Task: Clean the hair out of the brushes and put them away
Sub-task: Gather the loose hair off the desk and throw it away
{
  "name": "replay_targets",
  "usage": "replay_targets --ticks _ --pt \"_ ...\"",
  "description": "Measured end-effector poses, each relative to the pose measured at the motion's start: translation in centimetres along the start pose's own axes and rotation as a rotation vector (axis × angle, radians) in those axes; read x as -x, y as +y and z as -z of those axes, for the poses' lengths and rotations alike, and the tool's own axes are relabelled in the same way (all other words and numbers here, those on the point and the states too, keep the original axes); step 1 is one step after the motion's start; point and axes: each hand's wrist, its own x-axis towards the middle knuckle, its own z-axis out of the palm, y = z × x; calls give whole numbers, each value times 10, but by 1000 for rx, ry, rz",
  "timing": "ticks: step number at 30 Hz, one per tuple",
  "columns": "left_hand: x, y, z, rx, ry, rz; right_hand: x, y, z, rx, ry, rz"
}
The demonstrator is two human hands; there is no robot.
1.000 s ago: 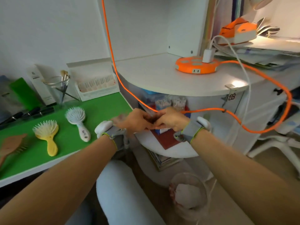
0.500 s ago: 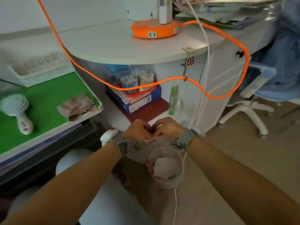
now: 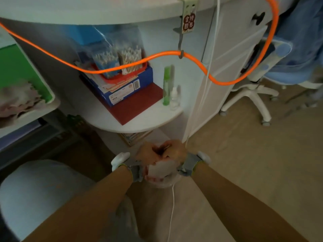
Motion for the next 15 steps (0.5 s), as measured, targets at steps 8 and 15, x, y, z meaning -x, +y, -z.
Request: replay_targets --ticks 8,15 --pt "-16 -13 -16 39 17 94 -30 22 -2 184 -43 -64" --pt "-26 -21 -17 -68 78 57 -41 26 -5 271 -36 -136"
